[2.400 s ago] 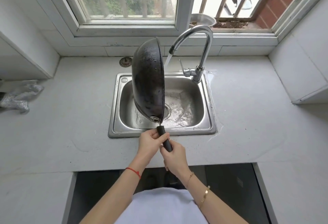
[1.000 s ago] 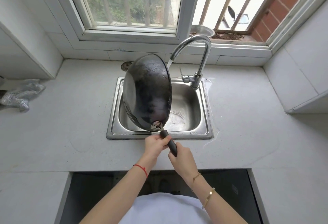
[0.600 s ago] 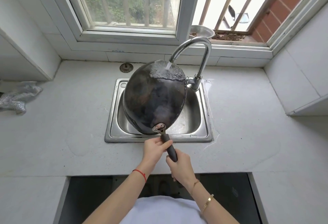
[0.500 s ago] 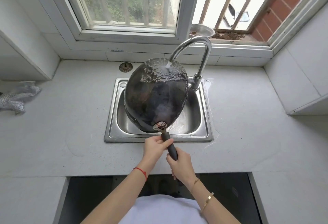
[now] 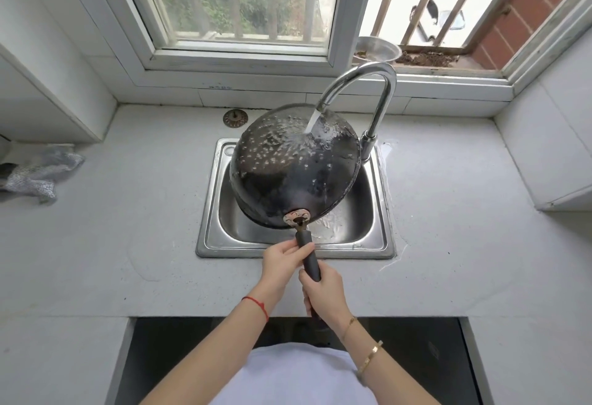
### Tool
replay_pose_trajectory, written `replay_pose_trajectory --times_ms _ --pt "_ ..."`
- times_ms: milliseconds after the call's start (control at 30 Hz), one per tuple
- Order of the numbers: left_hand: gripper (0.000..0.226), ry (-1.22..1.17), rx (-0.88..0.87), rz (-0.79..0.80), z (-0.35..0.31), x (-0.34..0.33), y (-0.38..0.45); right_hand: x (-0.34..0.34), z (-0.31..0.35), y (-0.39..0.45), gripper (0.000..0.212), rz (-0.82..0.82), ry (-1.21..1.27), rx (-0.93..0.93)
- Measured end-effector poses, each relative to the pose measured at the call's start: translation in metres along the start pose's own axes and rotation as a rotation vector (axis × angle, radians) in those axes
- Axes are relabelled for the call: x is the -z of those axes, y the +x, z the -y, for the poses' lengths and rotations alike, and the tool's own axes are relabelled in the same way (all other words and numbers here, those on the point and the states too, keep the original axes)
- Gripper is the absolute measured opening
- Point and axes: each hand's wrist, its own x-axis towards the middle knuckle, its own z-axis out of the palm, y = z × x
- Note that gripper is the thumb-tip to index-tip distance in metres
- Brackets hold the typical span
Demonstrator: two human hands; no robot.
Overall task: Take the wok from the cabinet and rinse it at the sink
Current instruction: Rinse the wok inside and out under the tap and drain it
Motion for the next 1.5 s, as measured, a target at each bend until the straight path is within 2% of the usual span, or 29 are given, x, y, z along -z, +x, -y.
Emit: replay_pose_trajectory --times_ms 233,467,933,1500 --pt "0.019 0.072 0.024 0.031 0.01 0.001 0.0 -0.003 -0.004 0.001 0.012 -0.023 -0.014 0.057" --pt "0.035 0.1 0.03 0.002 0.014 0.001 0.0 -0.004 -0.004 -0.001 0.014 -0.029 -0.029 0.078" --pt "0.034 0.148 0.043 -0.017 0.015 -0.004 0.0 -0.003 -0.009 0.004 0.013 -0.034 -0.041 0.071" --pt "0.03 0.059 0.07 0.005 0.013 -0.007 -0.002 0.001 -0.01 0.008 0.009 -0.026 -0.058 0.061"
